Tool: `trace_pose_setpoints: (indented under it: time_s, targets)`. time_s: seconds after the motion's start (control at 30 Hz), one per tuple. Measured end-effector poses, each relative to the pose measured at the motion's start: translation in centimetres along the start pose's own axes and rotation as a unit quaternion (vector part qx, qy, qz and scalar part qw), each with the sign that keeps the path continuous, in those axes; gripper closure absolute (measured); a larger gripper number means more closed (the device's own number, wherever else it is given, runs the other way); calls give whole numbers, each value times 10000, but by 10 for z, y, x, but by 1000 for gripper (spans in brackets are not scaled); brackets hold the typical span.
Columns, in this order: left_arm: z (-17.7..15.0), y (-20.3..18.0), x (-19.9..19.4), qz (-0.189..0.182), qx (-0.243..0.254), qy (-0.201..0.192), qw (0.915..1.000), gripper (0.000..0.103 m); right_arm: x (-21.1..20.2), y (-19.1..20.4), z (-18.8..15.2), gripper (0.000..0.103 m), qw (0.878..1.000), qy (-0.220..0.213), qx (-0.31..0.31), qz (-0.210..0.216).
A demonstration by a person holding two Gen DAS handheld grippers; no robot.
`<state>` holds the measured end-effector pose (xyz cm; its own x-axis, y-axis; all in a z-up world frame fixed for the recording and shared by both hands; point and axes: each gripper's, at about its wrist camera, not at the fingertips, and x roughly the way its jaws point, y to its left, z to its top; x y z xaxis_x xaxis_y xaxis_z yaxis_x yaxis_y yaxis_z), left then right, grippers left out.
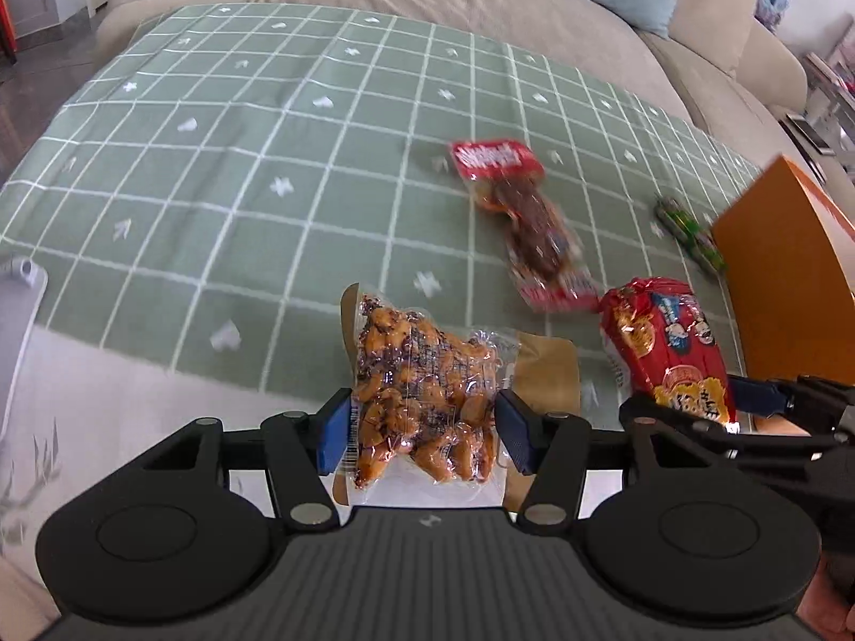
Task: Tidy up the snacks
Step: 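Grasp the clear peanut bag with the left tool while the right tool grasps the red packet, then lift both held snacks and carry them toward the orange box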
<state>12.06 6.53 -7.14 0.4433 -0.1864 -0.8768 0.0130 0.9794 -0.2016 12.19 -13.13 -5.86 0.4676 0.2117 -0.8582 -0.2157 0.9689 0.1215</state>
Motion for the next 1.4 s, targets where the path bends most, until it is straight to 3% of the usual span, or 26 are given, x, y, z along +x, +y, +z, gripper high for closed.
trace_pose_setpoints:
  time_s: [0.43, 0.6, 0.83, 0.97, 1.03, 1.17, 1.4]
  targets:
    - [-43, -23, -9, -5, 604, 154, 9981, 38, -29, -11, -58, 35, 9998, 66, 140, 116]
    - [-53, -38, -10, 222, 1035, -7, 9944, 38, -24, -8, -71, 35, 9997, 205, 3, 106]
    - [-56, -42, -7, 141, 879, -54, 9960, 35, -26, -17, -78, 35, 9997, 116, 95, 209]
    - [-60, -49, -4, 188, 1065, -137, 9940, 27, -27, -18, -82, 35, 9998, 57, 26, 214]
    - [-61, -51, -3, 179, 1097, -198, 9936, 28, -28, -20, -82, 34, 9998, 43, 15, 215]
    - [-63, -57, -4, 118, 1177, -275, 9926, 45, -29, -21, -83, 34, 9997, 17, 39, 241]
    - [-59, -61, -18, 134, 1089, -443, 9930, 47, -34, -27, -79, 35, 9992, 27, 209, 327]
